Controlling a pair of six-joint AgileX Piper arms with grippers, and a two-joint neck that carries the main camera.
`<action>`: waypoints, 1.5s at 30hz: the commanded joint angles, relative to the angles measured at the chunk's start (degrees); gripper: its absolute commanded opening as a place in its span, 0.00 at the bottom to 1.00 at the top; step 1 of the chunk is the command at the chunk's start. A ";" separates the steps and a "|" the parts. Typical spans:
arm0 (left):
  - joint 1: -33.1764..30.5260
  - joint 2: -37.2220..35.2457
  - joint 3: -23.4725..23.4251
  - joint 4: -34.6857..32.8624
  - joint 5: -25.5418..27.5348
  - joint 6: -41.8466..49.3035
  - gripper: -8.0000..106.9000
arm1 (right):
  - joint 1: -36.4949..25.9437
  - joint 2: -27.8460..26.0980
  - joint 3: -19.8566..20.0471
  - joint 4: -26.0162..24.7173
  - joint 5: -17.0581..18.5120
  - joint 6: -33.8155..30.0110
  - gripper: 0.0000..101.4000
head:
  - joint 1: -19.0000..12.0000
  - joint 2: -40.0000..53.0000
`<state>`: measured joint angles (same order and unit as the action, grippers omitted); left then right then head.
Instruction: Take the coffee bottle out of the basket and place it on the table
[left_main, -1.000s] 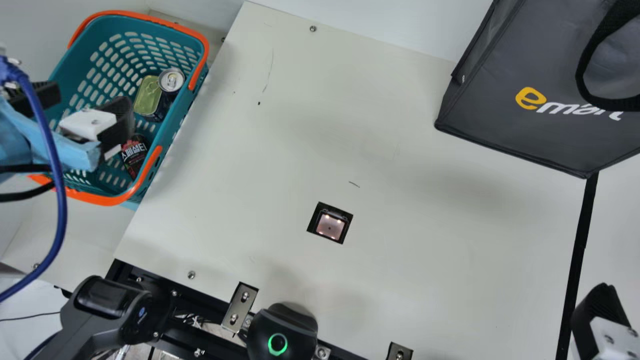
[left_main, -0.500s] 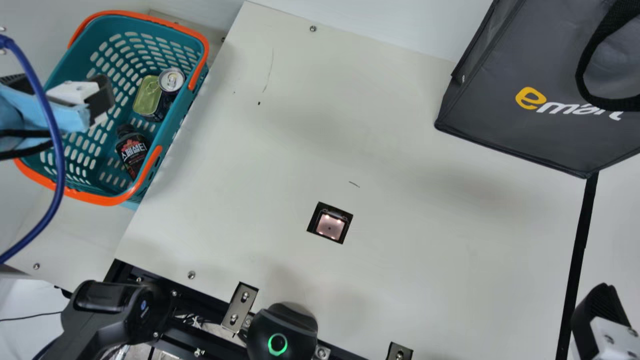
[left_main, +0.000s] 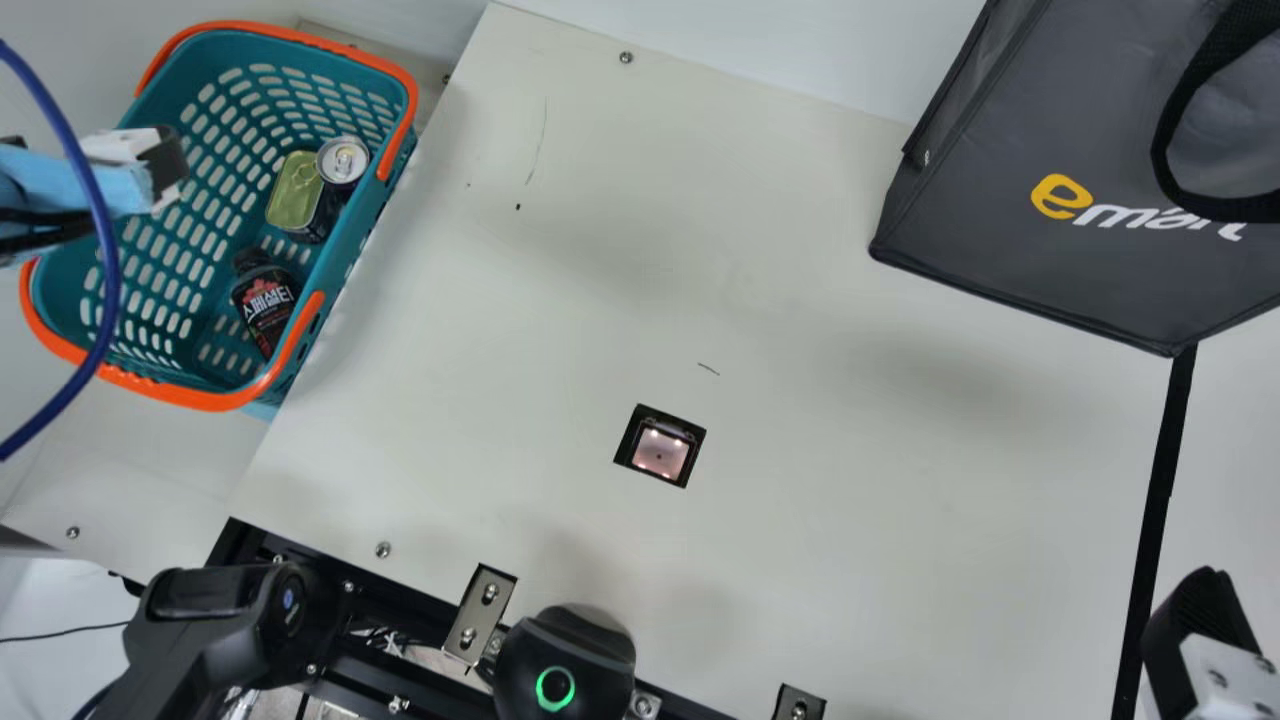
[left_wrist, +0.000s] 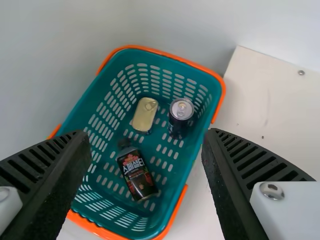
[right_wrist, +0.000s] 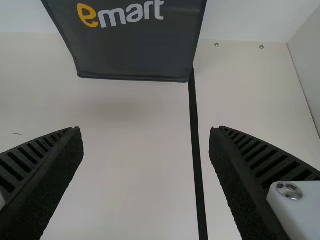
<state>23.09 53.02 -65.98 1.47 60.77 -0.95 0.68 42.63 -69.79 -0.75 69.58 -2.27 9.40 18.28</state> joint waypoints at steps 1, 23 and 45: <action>0.71 0.45 0.18 0.05 -0.42 0.11 0.85 | 0.00 0.00 0.00 0.00 0.00 0.00 0.90 | -1.48 0.14; 6.69 8.04 1.42 0.91 -3.88 -0.22 0.85 | 0.00 0.00 0.00 0.00 -0.06 0.00 0.90 | -1.48 0.14; 16.20 17.32 5.11 -5.57 -10.52 10.24 0.85 | 0.00 0.00 0.00 0.00 -0.06 0.00 0.90 | -1.48 0.14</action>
<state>39.03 69.99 -61.01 -3.96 50.58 8.83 0.68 42.63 -69.79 -0.75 69.52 -2.27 9.40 18.28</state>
